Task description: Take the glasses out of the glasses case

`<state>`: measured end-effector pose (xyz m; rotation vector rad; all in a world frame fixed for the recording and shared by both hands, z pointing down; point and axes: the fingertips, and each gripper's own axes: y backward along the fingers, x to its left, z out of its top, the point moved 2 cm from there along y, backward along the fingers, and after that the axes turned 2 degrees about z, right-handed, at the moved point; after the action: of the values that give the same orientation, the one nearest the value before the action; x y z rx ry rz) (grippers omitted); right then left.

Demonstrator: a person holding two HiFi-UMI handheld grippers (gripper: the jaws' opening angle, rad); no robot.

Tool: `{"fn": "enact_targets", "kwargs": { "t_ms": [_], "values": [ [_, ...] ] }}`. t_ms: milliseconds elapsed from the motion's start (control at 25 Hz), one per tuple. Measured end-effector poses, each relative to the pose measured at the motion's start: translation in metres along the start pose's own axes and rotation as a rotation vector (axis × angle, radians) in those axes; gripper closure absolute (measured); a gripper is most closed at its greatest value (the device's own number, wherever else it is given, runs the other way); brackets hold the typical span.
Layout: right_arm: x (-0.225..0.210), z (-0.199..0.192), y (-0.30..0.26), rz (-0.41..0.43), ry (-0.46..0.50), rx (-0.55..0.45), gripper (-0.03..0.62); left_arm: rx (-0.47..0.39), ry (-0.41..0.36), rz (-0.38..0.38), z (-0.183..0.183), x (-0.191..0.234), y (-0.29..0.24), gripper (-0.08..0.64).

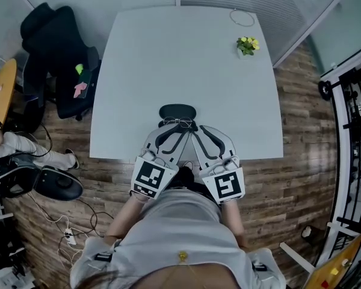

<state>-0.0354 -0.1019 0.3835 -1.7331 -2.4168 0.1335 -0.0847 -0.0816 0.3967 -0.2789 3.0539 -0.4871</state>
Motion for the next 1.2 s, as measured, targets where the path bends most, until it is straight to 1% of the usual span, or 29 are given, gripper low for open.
{"fn": "enact_targets", "kwargs": {
  "t_ms": [280, 520, 680, 880, 1040, 1200],
  "values": [
    [-0.009, -0.004, -0.017, -0.03, -0.02, 0.027, 0.502, 0.021, -0.01, -0.047, -0.001, 0.013, -0.016, 0.469],
    [-0.015, -0.002, -0.033, -0.077, -0.034, 0.043, 0.502, 0.036, -0.012, -0.101, -0.001, 0.028, -0.027, 0.469],
    [-0.021, -0.005, -0.042, -0.119, -0.046, 0.067, 0.502, 0.059, -0.02, -0.141, -0.01, 0.038, -0.036, 0.469],
    [-0.021, -0.01, -0.051, -0.16, -0.058, 0.092, 0.502, 0.104, -0.051, -0.184, -0.027, 0.05, -0.043, 0.469],
    [-0.019, -0.014, -0.053, -0.196, -0.07, 0.122, 0.502, 0.155, -0.071, -0.235, -0.044, 0.056, -0.046, 0.469],
    [-0.019, -0.019, -0.054, -0.245, -0.091, 0.146, 0.502, 0.223, -0.137, -0.279, -0.067, 0.062, -0.052, 0.469]
  ]
}}
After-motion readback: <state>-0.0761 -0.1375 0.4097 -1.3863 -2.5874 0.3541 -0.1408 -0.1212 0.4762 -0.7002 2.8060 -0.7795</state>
